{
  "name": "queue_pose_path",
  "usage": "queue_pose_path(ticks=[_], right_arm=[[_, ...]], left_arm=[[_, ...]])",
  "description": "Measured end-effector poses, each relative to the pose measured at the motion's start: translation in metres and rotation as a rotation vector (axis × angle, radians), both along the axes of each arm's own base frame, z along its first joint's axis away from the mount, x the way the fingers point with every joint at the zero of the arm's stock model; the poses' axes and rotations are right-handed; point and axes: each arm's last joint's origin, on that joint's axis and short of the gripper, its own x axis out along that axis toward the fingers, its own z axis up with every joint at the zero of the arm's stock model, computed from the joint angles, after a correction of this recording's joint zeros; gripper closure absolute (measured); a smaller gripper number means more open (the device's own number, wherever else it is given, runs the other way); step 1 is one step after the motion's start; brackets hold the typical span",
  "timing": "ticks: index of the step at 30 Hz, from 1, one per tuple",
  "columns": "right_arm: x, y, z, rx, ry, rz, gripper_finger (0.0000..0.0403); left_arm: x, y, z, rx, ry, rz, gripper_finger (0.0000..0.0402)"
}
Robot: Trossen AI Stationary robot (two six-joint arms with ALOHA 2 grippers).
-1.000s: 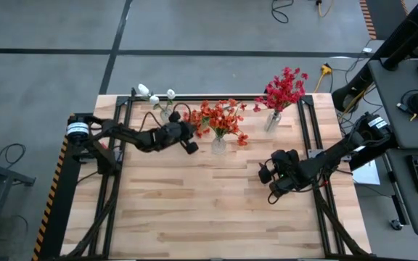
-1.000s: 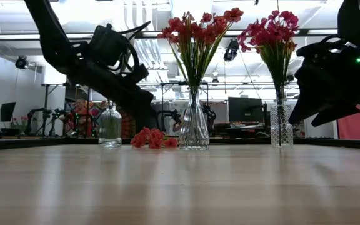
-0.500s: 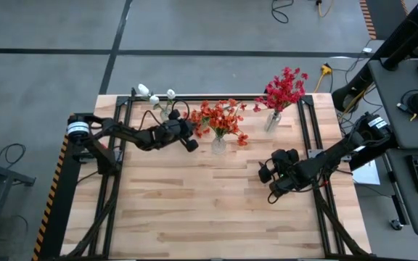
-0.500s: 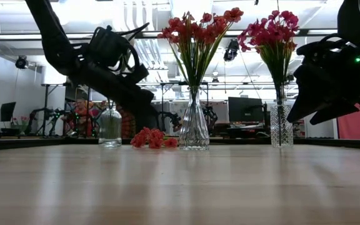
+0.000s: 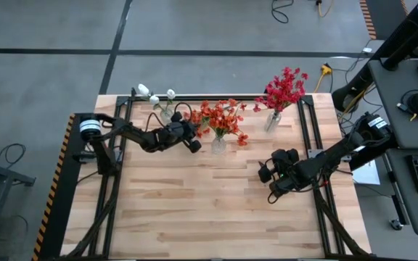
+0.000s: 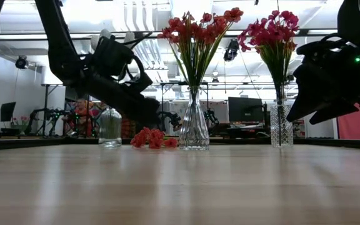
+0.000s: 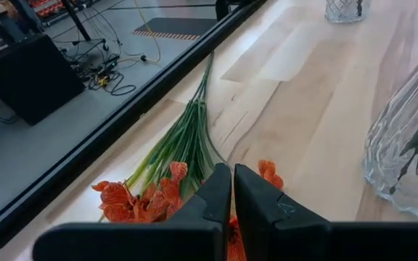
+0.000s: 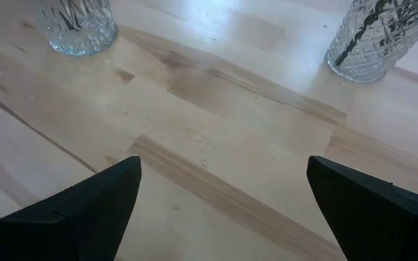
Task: Sort flowers into vase by color
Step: Put the orange flowers into the bottom transparent vase
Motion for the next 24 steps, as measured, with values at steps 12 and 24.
queue_pose_path(ticks=[12, 24], right_arm=[[0.0, -0.001, 0.001, -0.039, -0.02, -0.009, 0.0017], [0.001, -0.002, 0.001, -0.04, -0.018, -0.012, 0.0017]], left_arm=[[0.004, 0.001, -0.024, -0.002, 0.007, 0.004, 0.04], [0.015, 0.004, -0.039, -0.012, 0.041, 0.004, 0.0401]])
